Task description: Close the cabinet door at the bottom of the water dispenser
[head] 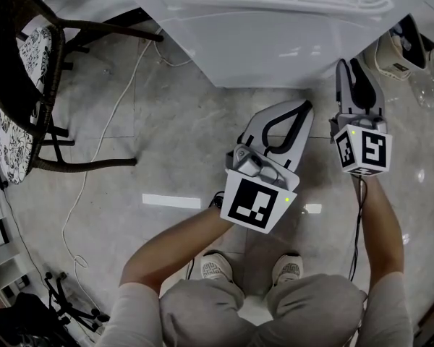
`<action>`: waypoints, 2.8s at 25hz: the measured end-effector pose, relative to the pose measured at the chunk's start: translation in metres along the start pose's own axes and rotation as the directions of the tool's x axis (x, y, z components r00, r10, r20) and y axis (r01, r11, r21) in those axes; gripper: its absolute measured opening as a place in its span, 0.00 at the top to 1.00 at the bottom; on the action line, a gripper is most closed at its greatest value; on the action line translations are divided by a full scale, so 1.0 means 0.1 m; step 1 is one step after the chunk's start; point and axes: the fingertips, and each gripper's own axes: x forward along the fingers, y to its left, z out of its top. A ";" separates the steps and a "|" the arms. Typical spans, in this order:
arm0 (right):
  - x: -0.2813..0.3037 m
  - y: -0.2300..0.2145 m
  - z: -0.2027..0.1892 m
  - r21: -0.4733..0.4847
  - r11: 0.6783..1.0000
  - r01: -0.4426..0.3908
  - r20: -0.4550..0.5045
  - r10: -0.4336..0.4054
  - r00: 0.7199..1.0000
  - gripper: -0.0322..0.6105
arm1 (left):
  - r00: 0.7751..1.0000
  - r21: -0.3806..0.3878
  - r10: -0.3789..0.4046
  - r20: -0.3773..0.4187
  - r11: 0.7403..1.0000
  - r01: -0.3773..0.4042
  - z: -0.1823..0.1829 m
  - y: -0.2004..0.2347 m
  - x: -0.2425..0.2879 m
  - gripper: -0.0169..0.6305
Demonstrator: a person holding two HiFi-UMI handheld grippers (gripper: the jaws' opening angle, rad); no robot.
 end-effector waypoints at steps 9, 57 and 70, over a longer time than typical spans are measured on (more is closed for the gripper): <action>-0.18 0.06 -0.04 0.005 1.000 -0.016 0.003 0.016 1.000 0.87 | 1.000 -0.015 0.022 0.005 1.000 -0.022 0.00 0.06 -0.05 0.96; -1.82 -0.02 3.67 0.133 0.991 -0.011 0.014 0.009 1.000 0.91 | 0.948 -0.032 0.305 0.094 0.952 -0.303 3.43 0.79 -1.74 0.96; -2.65 -0.16 6.94 0.110 0.993 0.031 -0.093 -0.021 0.995 0.91 | 0.875 -0.119 0.483 -0.023 0.868 -0.482 6.44 0.85 -2.83 0.96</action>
